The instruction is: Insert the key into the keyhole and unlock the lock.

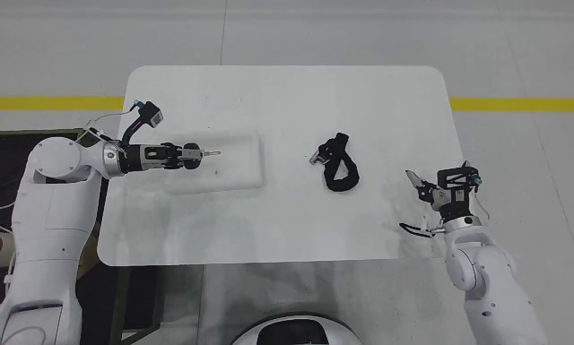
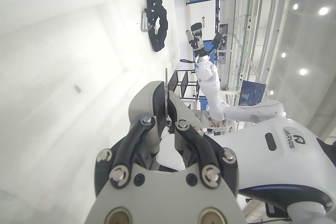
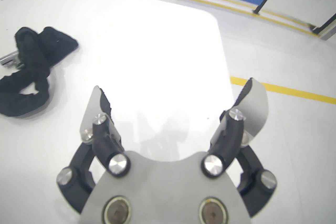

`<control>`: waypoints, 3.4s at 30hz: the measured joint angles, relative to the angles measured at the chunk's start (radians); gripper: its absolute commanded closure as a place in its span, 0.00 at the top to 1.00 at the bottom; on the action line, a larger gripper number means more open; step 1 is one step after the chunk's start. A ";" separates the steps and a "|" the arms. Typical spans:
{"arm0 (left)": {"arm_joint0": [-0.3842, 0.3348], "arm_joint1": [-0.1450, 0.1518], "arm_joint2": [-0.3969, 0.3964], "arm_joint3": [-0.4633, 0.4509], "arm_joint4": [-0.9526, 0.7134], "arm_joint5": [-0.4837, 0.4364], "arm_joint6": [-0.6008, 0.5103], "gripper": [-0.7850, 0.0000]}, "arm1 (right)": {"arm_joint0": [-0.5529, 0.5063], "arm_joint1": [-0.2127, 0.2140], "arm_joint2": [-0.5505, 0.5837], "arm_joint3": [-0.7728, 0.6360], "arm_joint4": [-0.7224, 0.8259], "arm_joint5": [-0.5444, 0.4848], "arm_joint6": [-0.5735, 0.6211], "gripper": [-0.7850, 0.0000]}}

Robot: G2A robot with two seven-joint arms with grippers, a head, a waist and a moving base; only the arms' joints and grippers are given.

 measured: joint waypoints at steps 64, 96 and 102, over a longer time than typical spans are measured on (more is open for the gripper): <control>0.000 0.000 0.000 0.000 0.000 0.000 0.000 0.00 | 0.305 -0.088 -0.302 -0.258 -0.132 -0.042 0.906 1.00; 0.000 0.000 0.000 0.000 0.000 0.000 0.000 0.00 | 0.287 -0.094 -0.478 0.002 -0.953 -0.268 0.402 0.45; 0.000 0.000 0.000 0.000 0.000 0.000 0.000 0.00 | 0.291 -0.103 -0.478 0.029 -0.959 -0.278 0.408 0.00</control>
